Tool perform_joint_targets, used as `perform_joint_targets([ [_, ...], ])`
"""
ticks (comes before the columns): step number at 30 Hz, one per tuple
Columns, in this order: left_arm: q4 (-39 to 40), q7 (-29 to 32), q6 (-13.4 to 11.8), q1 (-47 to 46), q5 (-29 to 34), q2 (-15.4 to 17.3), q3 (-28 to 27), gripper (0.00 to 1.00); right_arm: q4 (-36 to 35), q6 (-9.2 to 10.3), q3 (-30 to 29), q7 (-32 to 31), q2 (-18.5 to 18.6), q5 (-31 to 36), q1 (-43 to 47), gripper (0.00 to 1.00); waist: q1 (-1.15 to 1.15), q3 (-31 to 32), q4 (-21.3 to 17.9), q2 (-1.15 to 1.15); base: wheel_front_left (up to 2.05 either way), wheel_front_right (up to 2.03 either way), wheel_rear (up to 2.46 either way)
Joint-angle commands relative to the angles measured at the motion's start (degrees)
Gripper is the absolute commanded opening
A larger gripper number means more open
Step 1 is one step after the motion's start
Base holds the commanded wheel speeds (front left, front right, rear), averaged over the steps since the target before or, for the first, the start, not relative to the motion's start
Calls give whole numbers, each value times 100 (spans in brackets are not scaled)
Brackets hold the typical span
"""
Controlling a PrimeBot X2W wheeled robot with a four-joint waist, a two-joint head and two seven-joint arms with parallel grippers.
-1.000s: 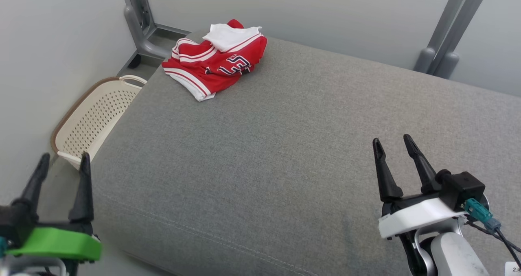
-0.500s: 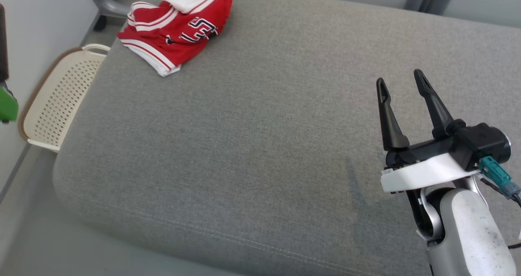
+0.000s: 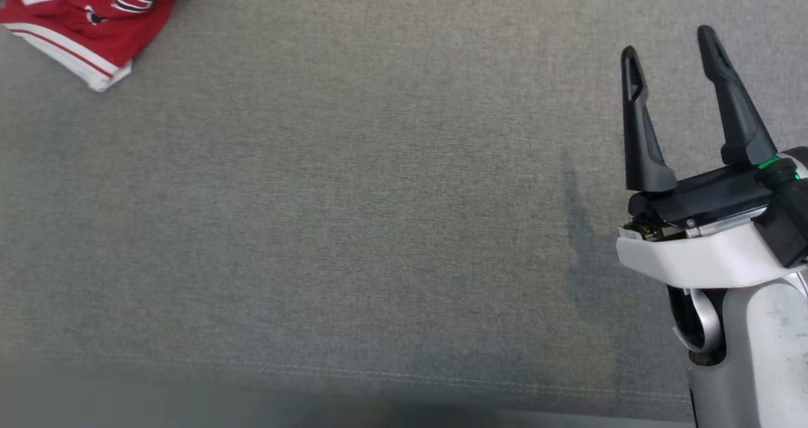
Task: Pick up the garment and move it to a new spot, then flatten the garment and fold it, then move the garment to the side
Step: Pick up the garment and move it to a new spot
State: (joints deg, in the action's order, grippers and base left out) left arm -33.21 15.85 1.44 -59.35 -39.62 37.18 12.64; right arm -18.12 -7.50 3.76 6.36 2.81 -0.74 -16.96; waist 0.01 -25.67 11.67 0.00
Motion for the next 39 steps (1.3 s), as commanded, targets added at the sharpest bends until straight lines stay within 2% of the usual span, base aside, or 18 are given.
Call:
perform_joint_targets([
  [1, -112, -14, 7, -166, 24, 48, -21, 100, -122, 3, -22, -33, 17, 41, -8, 100, -1, -844, -772, 0, 0, 0, 0],
  [5, -632, -71, -34, -409, 69, 128, -38, 100, -506, 3, -120, -103, 16, 137, 91, 100, -1, -1131, -893, 0, 0, 0, 0],
  [10, -1173, -160, -17, -543, -43, 10, -82, 100, -822, 3, -187, -191, 15, 216, 186, 100, -1, -1458, -919, 0, 0, 0, 0],
  [25, -2214, -653, 84, -801, -82, -299, -22, 100, -1135, 3, -144, -305, 26, 371, 247, 100, -1, -1811, -849, 0, 0, 0, 0],
  [26, -2250, -696, 117, -810, -83, -324, -9, 46, -1140, 3, -141, -304, 31, 379, 241, 100, -1, -1814, -850, 0, 0, 0, 0],
  [27, -2288, -740, 162, -813, -82, -347, 12, 29, -1142, 3, -135, -303, 35, 386, 233, 100, -1, -1814, -851, 0, 0, 0, 0],
  [28, -2325, -777, 195, -811, -59, -356, 38, 0, -1143, 3, -127, -305, 38, 386, 223, 100, -1, -1813, -853, 0, 0, 0, 0],
  [39, -2613, -1368, 401, -1115, 8, -384, 144, 0, -1071, 3, -123, -272, 48, 403, 201, 100, -1, -1768, -836, 0, 0, 0, 0],
])
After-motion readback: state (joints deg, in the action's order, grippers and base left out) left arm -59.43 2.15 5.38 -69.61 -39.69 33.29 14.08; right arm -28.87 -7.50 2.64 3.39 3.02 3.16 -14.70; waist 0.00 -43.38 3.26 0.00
